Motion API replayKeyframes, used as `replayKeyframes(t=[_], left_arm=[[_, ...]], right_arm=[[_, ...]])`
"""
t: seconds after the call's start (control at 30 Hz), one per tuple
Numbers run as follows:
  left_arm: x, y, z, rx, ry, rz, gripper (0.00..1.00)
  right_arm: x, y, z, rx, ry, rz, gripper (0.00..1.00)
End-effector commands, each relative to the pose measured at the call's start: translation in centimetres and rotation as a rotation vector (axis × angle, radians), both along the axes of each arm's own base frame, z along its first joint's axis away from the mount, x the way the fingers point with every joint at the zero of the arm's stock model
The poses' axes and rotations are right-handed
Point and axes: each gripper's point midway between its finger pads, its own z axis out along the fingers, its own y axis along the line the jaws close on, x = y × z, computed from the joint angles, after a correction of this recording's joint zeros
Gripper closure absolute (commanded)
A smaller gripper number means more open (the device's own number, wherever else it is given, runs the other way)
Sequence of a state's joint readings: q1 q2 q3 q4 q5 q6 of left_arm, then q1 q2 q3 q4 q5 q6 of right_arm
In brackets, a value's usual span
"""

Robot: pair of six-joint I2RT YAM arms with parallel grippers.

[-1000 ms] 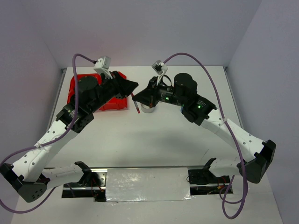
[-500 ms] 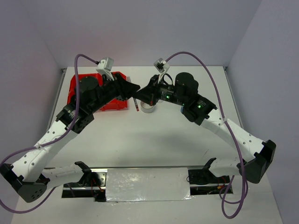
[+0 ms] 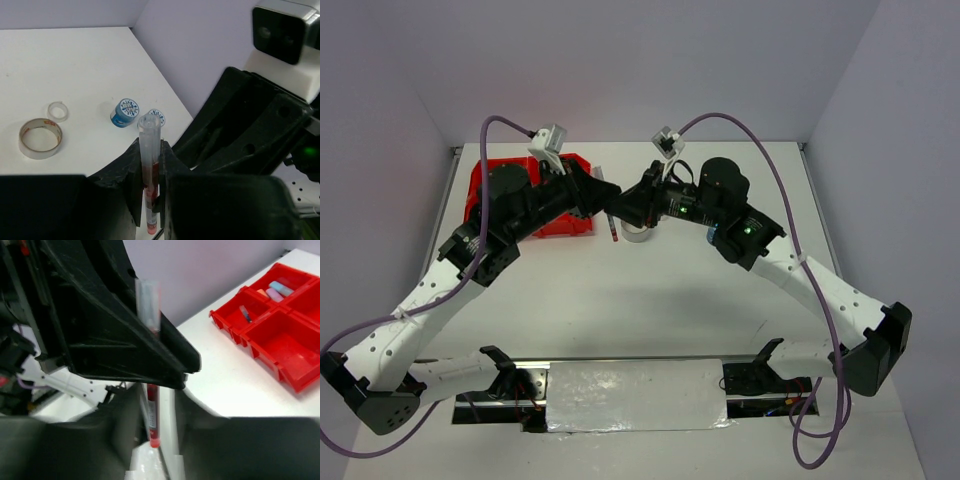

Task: Sort the stationery into containers
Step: Close the pen cap on the pen.

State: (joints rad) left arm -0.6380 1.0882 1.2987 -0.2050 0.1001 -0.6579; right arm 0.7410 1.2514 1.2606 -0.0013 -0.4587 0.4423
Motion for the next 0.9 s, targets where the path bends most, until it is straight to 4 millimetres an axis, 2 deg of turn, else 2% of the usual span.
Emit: replayKeyframes(t=[0.0, 0.07, 0.27, 0.43, 0.5, 0.7, 0.73, 0.8, 0.83, 0.87], left_arm=[[-2.4, 0.1, 5.6, -0.039, -0.183, -0.092, 1.00], [-3.0, -0.1, 6.3, -0.036, -0.204, -0.126, 1.00], [-3.9, -0.4, 8.0, -0.063, -0.240, -0.169, 1.00], [-4.1, -0.8, 7.6, -0.075, -0.226, -0.192, 1.00], [-4.2, -0.9, 7.4, -0.079, -0.225, -0.204, 1.00], [-4.3, -1.2, 7.1, -0.084, -0.221, -0.221, 1.00], [-4.4, -1.2, 7.2, -0.087, -0.222, -0.223, 1.00], [-4.4, -1.2, 7.1, -0.088, -0.219, -0.225, 1.00], [-4.4, -1.2, 7.0, -0.086, -0.217, -0.226, 1.00], [-4.4, -1.2, 6.9, -0.086, -0.217, -0.225, 1.00]], right_arm=[[-1.6, -0.6, 2.1, 0.065, -0.094, 0.096, 0.55], [-2.0, -0.4, 1.6, 0.051, -0.092, 0.123, 0.50], [-2.4, -0.3, 0.9, 0.048, -0.076, 0.147, 0.47], [-3.1, 0.0, 2.2, 0.094, -0.094, 0.185, 0.53], [-3.3, 0.2, 2.6, 0.101, -0.101, 0.196, 0.59], [-3.2, 0.7, 3.6, 0.127, -0.108, 0.204, 0.62], [-3.1, 0.7, 3.7, 0.131, -0.110, 0.202, 0.64], [-3.1, 0.9, 3.7, 0.139, -0.107, 0.206, 0.76], [-3.1, 0.9, 3.9, 0.145, -0.109, 0.208, 0.88], [-3.0, 0.9, 4.0, 0.146, -0.108, 0.207, 0.96]])
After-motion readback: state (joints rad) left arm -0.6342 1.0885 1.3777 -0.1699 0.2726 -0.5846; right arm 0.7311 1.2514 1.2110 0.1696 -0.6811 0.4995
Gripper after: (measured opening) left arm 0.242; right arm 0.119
